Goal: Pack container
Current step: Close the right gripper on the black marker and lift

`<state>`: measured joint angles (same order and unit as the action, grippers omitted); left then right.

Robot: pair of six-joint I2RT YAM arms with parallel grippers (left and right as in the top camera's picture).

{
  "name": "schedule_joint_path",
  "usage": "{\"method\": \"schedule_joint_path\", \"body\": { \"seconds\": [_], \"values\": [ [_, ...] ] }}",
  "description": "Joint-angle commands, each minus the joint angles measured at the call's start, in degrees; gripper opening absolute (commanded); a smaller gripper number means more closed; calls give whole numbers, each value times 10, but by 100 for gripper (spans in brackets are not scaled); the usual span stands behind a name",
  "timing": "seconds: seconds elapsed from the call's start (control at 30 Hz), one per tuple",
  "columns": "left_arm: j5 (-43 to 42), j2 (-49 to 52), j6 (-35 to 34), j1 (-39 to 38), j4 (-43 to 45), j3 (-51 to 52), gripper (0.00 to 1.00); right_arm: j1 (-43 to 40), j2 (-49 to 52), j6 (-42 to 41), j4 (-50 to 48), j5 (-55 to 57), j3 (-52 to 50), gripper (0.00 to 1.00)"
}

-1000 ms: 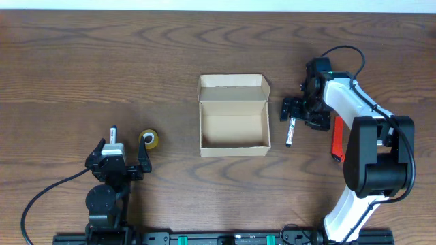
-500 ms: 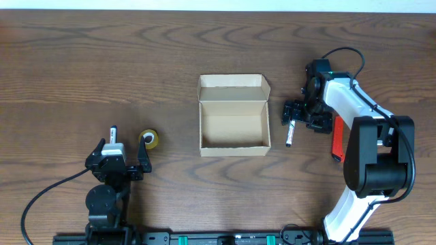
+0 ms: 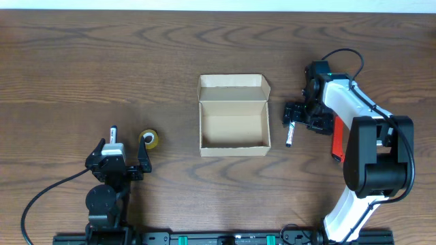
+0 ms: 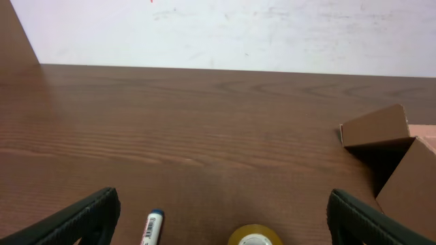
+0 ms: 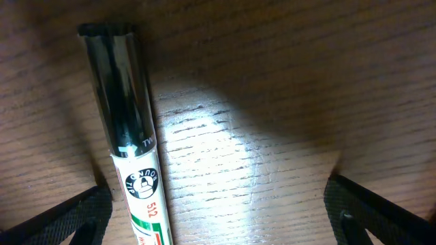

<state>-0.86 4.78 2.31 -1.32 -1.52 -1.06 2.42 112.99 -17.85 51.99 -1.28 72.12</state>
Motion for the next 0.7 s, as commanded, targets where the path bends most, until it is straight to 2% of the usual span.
{"method": "schedule_joint_path", "body": {
  "seconds": [0.0,0.13,0.2,0.27,0.3,0.33,0.47,0.67],
  "values": [
    [-1,0,-6,2,-29,8,95,5,6,-10,-1,7,-10,99],
    [-1,0,-6,2,-29,8,95,7,6,-10,-4,6,-11,98],
    [-1,0,-6,2,-29,8,95,9,6,-10,-5,6,-11,80],
    [-1,0,-6,2,-29,8,95,11,6,-10,-6,6,-11,52],
    [-1,0,-6,2,-29,8,95,11,6,-10,-6,7,-11,42],
    [-1,0,-6,2,-29,8,95,12,6,-10,-6,6,-11,28],
    [-1,0,-6,2,-29,8,95,12,6,-10,-8,7,-11,1],
    [-1,0,-6,2,-29,8,95,12,6,-10,-15,6,-11,1]
  ]
}}
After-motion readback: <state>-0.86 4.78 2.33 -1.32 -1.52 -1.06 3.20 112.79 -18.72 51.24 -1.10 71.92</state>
